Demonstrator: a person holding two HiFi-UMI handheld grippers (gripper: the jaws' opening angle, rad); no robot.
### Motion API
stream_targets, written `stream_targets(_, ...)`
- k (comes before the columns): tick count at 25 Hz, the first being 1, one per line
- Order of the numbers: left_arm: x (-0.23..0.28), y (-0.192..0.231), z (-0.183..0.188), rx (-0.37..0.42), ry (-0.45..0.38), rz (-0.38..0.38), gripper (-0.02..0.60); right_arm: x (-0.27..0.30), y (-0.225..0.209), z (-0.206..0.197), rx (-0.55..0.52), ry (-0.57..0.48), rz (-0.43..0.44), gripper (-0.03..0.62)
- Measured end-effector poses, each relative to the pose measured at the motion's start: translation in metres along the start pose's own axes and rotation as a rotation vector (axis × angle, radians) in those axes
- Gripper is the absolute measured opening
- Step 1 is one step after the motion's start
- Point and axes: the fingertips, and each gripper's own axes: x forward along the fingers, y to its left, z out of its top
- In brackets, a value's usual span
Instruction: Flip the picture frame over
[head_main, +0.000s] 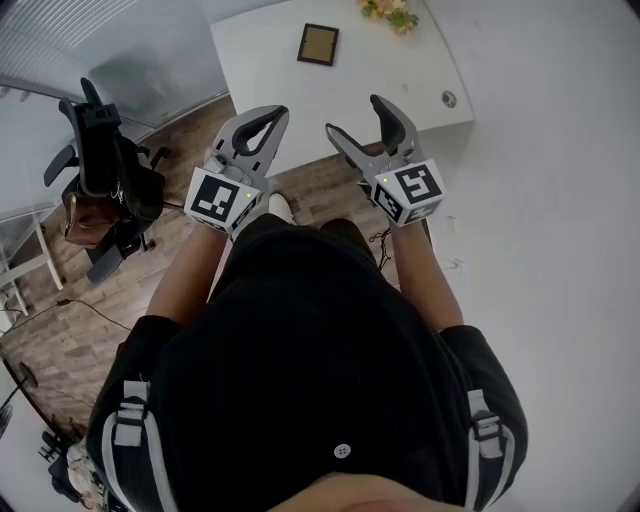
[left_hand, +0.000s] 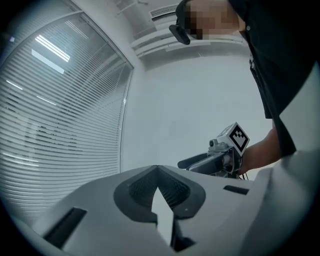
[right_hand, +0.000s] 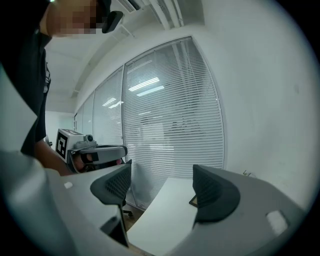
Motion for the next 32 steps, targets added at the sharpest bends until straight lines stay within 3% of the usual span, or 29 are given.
stream_targets(8, 0.011, 0.047, -0.009, -0.032, -0.009, -0.002, 0.005, 0.041, -0.022, -0.003, 0.032, 0.021, -0.058, 0.383)
stream_targets(14, 0.034, 0.062, -0.012, -0.038, -0.009, 0.019, 0.005, 0.065, -0.052, -0.008, 0.047, 0.037, -0.049, 0.383)
stream_targets(20, 0.069, 0.078, -0.016, -0.031, 0.004, 0.085, 0.005, 0.091, -0.093, -0.012, 0.059, 0.045, 0.011, 0.382)
stream_targets(32, 0.164, 0.117, -0.020, -0.054, 0.036, 0.301, 0.005, 0.163, -0.197, -0.024, 0.116, 0.111, 0.178, 0.382)
